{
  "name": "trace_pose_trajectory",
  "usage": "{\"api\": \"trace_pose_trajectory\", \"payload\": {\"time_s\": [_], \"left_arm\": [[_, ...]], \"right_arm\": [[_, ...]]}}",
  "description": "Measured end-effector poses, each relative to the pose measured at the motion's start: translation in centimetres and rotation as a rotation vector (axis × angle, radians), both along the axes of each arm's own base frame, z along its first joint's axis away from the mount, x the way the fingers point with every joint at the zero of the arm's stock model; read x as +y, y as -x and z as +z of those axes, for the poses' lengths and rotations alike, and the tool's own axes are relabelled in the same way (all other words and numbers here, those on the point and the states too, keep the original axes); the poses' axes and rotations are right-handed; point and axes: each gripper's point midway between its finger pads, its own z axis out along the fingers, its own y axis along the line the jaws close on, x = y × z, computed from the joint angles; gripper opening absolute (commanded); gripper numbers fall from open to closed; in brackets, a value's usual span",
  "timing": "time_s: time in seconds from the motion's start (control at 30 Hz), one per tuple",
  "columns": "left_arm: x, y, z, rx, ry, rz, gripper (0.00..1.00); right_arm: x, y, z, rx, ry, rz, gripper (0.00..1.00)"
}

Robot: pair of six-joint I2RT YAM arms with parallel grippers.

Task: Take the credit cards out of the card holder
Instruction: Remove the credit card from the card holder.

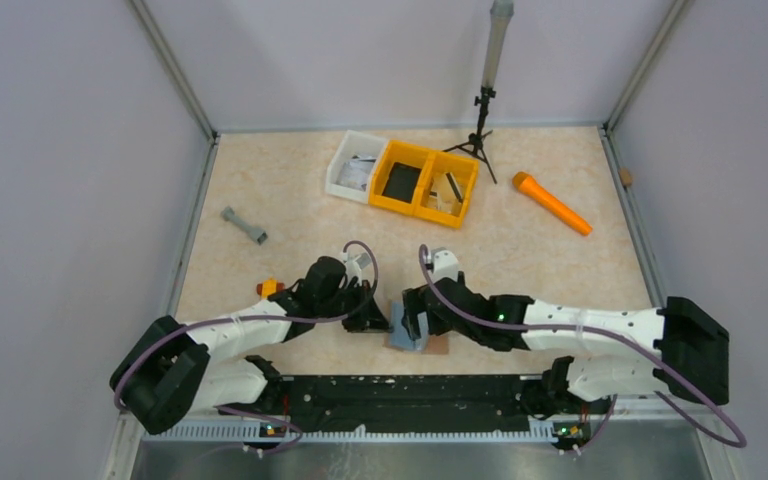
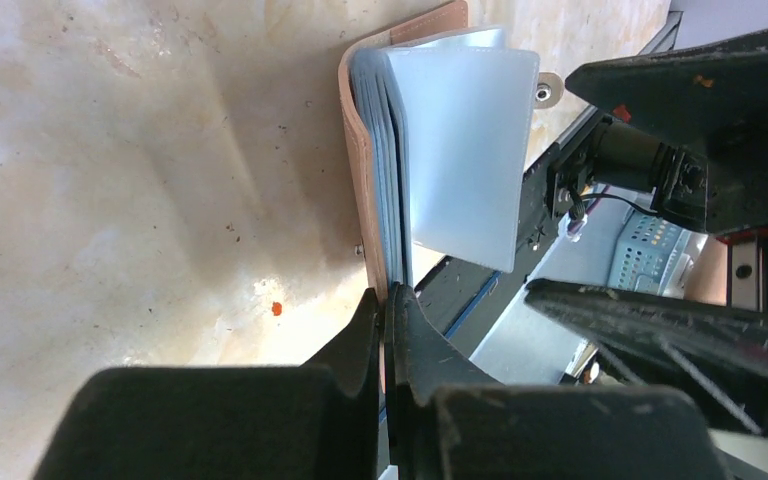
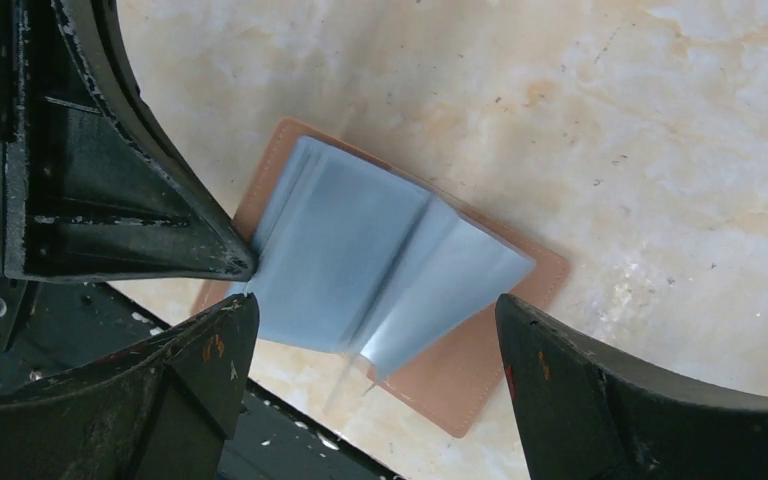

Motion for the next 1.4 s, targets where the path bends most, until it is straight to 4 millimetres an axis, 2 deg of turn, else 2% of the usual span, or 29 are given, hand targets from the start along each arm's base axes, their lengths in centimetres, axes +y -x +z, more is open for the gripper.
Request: {"api": "trace_pose_trajectory", "payload": {"time_s": [0.1,0.27,0.37,0.53,0.77,0.93,1.03,1.1,1.27,1.4], "left_arm": [[0.1,0.1,0.0,0.003,-0.003,0.001,0.00],[0.2,0.2,0.1,0.004,-0.005,0.001,0.00],[0.4,0.3,0.1,0.004,-0.012,0.006,0.00],[0.5,0.3,0.2,0.002,-0.014,0.008,0.00],[0.6,0.4,0.5,-0.002,-0.013,0.011,0.00],[0.7,0.5,0.4,0.001,-0.018,0.013,0.00],[0.8,0.5,0.4,0.009,-0.028,0.014,0.00],[0.9,0.5,0.4,0.012,-0.036,0.015,0.00],[1.0,0.5,0.5,0.011,-0.045,0.018,0.00],[1.1,0.6,0.5,0.013,-0.049,0.019,0.00]], "right_arm": [[1.6,0.0,-0.1,-0.009,0.035,0.021,0.90],[2.7,-0.1,-2.0,-0.008,0.134,0.029,0.88],[2.2,0.1,-3.2,0.000,0.186,0.025,0.87],[1.4,0.1,-4.0,0.001,0.209,0.007,0.87],[-1.2,0.8,-7.2,0.036,0.295,-0.014,0.87],[-1.3,0.8,-7.4,0.035,0.289,-0.032,0.87],[-1.7,0.9,-7.0,0.037,0.289,-0.037,0.87],[-2.0,1.0,-6.0,0.030,0.274,-0.038,0.86],[-1.5,0.7,-1.8,-0.018,0.152,-0.031,0.82],[0.4,0.6,1.1,-0.039,0.063,0.006,0.82]]}}
